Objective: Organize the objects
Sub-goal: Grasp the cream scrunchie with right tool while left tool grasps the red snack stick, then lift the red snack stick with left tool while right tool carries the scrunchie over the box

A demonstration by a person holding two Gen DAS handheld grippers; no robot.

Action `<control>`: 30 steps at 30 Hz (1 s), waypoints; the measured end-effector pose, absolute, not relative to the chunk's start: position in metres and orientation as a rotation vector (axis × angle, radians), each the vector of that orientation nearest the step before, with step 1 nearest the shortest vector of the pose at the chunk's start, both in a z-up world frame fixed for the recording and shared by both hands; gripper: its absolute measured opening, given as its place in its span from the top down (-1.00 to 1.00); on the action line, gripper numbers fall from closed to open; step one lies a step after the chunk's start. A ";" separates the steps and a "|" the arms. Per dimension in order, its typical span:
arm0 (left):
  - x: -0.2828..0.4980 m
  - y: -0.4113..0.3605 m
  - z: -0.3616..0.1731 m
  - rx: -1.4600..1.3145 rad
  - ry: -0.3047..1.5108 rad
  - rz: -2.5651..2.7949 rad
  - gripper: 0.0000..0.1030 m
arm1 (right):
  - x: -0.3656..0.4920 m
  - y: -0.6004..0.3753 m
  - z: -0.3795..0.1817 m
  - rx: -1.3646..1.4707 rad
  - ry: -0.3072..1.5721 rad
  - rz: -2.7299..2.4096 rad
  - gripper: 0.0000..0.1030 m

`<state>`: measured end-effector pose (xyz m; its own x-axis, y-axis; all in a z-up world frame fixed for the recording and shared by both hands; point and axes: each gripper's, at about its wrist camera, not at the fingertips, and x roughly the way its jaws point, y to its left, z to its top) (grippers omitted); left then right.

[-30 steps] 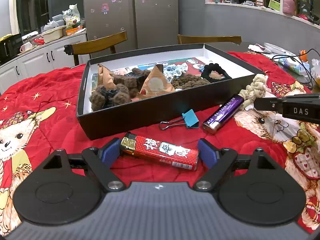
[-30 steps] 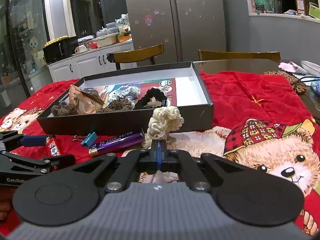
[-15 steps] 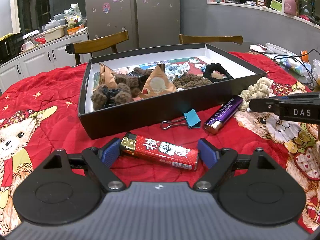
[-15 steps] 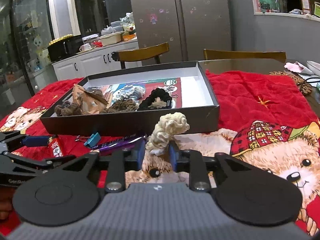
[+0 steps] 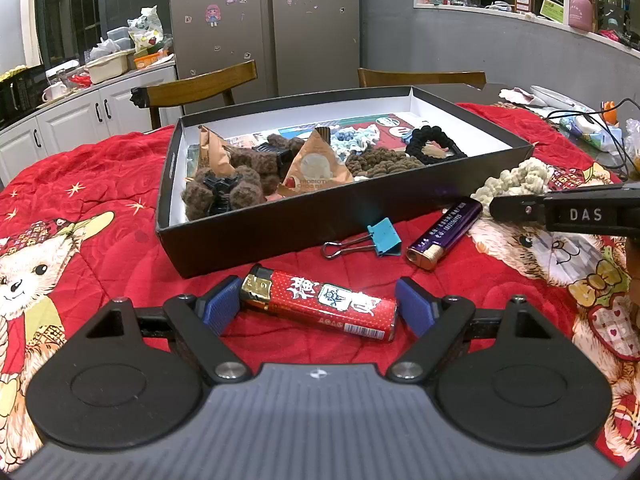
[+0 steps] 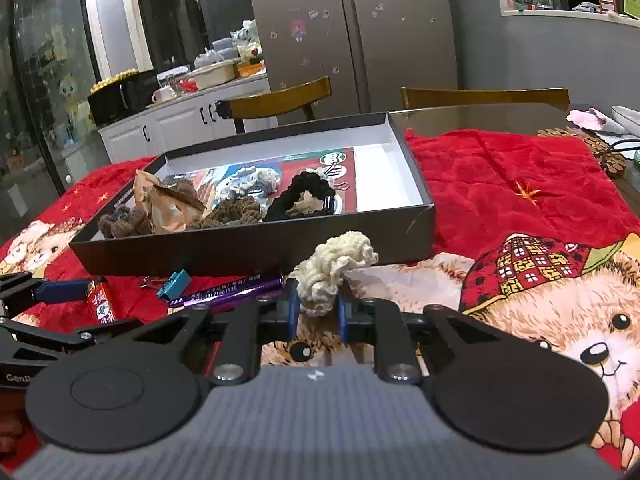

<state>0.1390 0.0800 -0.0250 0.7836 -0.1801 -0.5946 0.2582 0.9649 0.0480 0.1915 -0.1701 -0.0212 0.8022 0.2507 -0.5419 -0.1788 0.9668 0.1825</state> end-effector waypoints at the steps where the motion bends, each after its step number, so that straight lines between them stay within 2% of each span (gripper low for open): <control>1: 0.139 0.080 -0.025 0.129 0.628 -0.237 -0.68 | 0.191 -0.171 -0.021 0.130 0.592 0.229 0.58; 4: 0.139 0.080 -0.025 0.129 0.628 -0.237 -0.68 | 0.188 -0.174 -0.020 0.143 0.574 0.233 0.65; 30: 0.119 0.081 -0.001 0.111 0.523 -0.224 -0.68 | 0.168 -0.177 0.006 0.186 0.421 0.274 0.66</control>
<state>0.1193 0.0814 -0.0012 0.8428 -0.1835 -0.5060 0.2400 0.9696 0.0483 0.1675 -0.1770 0.0062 0.8768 0.2991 -0.3766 -0.2226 0.9466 0.2334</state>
